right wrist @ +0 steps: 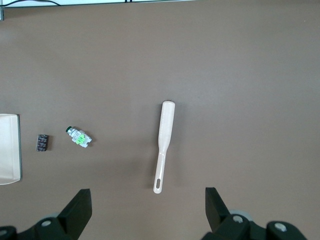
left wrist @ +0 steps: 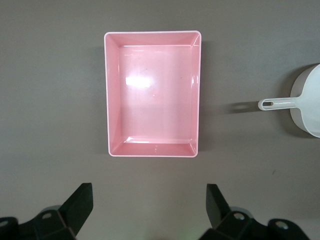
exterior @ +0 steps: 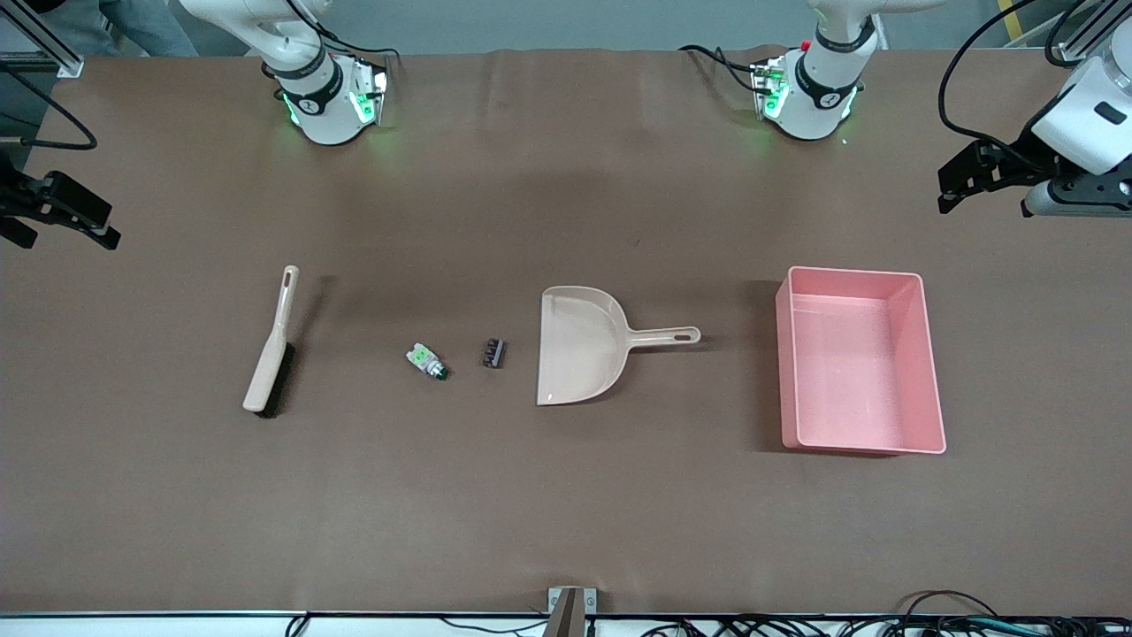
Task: Clean e-waste and dump in bin
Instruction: 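Reach the left gripper down to the white dustpan handle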
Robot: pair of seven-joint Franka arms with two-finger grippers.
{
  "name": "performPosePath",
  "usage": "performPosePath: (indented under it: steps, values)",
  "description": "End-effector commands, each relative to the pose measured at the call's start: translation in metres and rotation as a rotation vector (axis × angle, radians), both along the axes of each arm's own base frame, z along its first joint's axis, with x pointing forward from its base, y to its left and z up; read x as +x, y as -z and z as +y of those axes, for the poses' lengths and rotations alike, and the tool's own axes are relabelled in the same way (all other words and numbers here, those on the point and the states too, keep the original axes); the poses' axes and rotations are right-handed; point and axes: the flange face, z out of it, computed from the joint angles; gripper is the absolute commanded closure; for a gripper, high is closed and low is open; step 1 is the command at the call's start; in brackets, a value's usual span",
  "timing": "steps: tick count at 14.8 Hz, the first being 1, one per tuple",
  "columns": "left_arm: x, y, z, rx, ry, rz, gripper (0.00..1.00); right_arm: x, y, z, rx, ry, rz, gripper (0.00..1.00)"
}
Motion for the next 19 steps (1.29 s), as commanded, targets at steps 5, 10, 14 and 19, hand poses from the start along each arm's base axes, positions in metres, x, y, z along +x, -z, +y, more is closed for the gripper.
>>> performPosePath:
  steps: [5,10,14,19]
  values:
    - [0.005,-0.012,-0.004,-0.007,0.028,-0.004,0.00,-0.005,-0.005,-0.003,0.000,0.016,-0.003,0.00]
    - [0.037,0.047,-0.072,-0.046,0.326,0.050,0.00,-0.005,-0.005,-0.003,0.002,0.016,-0.001,0.00]
    - [0.039,0.104,-0.162,-0.009,0.547,0.063,0.00,-0.005,-0.005,-0.003,0.002,0.016,-0.001,0.00]
    - [0.042,0.178,-0.230,0.027,0.882,0.075,0.00,-0.005,-0.005,-0.003,0.002,0.017,-0.001,0.00]
